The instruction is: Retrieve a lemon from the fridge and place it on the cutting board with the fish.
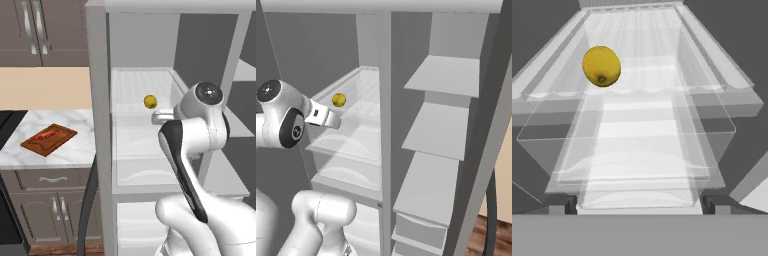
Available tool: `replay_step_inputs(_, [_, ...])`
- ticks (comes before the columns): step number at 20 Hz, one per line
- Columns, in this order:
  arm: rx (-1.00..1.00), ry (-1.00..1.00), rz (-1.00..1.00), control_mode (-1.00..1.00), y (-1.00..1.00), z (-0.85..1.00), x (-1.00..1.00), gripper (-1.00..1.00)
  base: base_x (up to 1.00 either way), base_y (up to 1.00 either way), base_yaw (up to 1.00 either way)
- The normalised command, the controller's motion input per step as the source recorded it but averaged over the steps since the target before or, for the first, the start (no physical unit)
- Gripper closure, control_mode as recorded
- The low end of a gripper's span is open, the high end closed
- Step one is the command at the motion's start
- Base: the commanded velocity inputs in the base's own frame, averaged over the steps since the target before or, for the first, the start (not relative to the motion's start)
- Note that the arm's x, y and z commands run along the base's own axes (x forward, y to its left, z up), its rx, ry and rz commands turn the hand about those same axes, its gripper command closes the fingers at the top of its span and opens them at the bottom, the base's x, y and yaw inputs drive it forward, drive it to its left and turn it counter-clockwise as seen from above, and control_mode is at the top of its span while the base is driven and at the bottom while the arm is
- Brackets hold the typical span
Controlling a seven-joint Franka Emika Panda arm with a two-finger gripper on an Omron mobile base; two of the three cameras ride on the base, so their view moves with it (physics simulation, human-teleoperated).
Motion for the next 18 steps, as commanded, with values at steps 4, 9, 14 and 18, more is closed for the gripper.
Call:
replay_step_inputs(4, [-0.02,0.03,-0.08,-1.00,0.00,0.46,0.01,-1.00,0.00,0.00,0.00])
replay_step_inputs(9, [0.00,0.07,0.00,-1.00,0.00,0.06,0.17,-1.00,0.00,0.00,0.00])
replay_step_inputs(14, [0.00,0.00,0.04,-1.00,0.00,0.00,0.34,-1.00,0.00,0.00,0.00])
replay_step_inputs(18, [0.00,0.00,0.18,-1.00,0.00,0.00,0.49,-1.00,0.00,0.00,0.00])
